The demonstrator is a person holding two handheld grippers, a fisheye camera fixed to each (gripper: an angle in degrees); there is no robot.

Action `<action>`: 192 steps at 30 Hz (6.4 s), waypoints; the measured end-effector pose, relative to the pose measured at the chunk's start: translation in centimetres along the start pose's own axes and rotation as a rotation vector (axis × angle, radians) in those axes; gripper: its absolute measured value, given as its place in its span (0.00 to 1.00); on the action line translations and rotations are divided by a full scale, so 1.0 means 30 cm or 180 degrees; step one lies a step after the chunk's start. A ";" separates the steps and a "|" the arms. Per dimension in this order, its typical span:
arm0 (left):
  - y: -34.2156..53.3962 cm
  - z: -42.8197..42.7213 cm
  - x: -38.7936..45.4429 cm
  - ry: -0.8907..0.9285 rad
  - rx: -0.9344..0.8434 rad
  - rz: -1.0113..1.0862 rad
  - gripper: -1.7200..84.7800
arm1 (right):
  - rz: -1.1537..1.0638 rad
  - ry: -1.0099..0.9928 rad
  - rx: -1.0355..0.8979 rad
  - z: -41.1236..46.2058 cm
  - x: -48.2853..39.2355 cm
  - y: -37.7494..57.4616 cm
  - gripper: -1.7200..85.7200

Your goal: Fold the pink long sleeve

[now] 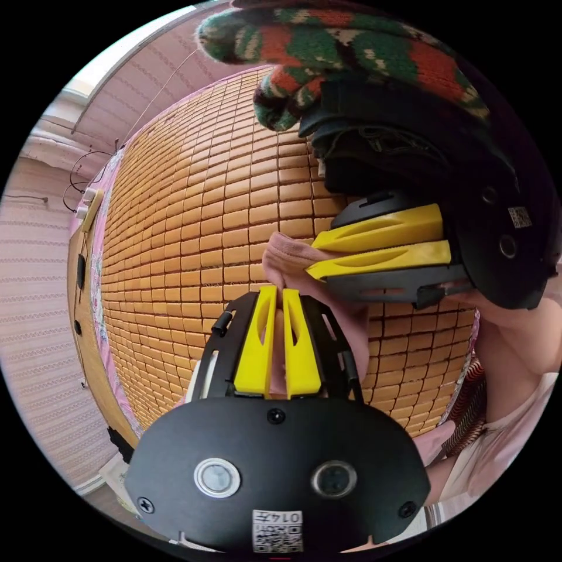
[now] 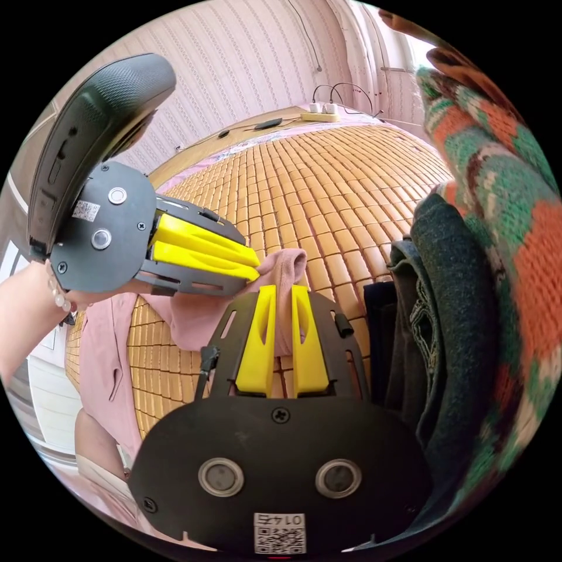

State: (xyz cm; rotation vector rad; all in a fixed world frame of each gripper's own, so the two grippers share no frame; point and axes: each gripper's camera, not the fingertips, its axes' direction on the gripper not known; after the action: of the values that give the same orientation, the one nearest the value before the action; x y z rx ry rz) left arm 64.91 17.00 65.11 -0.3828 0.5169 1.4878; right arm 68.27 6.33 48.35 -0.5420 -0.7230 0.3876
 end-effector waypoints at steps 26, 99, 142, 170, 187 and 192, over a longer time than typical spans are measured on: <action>2.761 -1.005 0.246 0.0287 0.1258 -0.4387 0.09 | -0.3075 -0.1823 -0.0518 0.027 -1.433 0.743 0.15; 3.254 -1.365 0.127 0.0822 0.1067 -0.4440 0.07 | -0.1033 -0.0760 -0.0966 0.847 -0.908 0.634 0.06; 2.467 -0.970 0.704 0.0221 0.1077 -0.2479 0.01 | -0.3629 0.0294 -0.2019 1.703 -2.114 0.748 0.01; 2.434 -0.906 0.952 0.0366 0.1678 -0.1601 0.01 | -0.2709 -0.0447 -0.1668 1.348 -1.735 0.454 0.02; 2.000 -0.870 1.010 0.0181 0.1581 -0.1507 0.25 | -0.0823 -0.0773 -0.1609 0.757 -0.765 0.775 0.04; 1.932 -0.914 1.023 -0.0018 0.1353 -0.1449 0.19 | -0.0587 -0.1991 -0.1224 0.458 -0.644 0.729 0.03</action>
State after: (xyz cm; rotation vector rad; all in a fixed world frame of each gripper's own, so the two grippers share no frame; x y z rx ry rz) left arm 4.95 31.11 29.61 -0.1451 0.6738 0.9105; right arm 41.98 18.41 34.11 -0.7163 -1.4587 0.2420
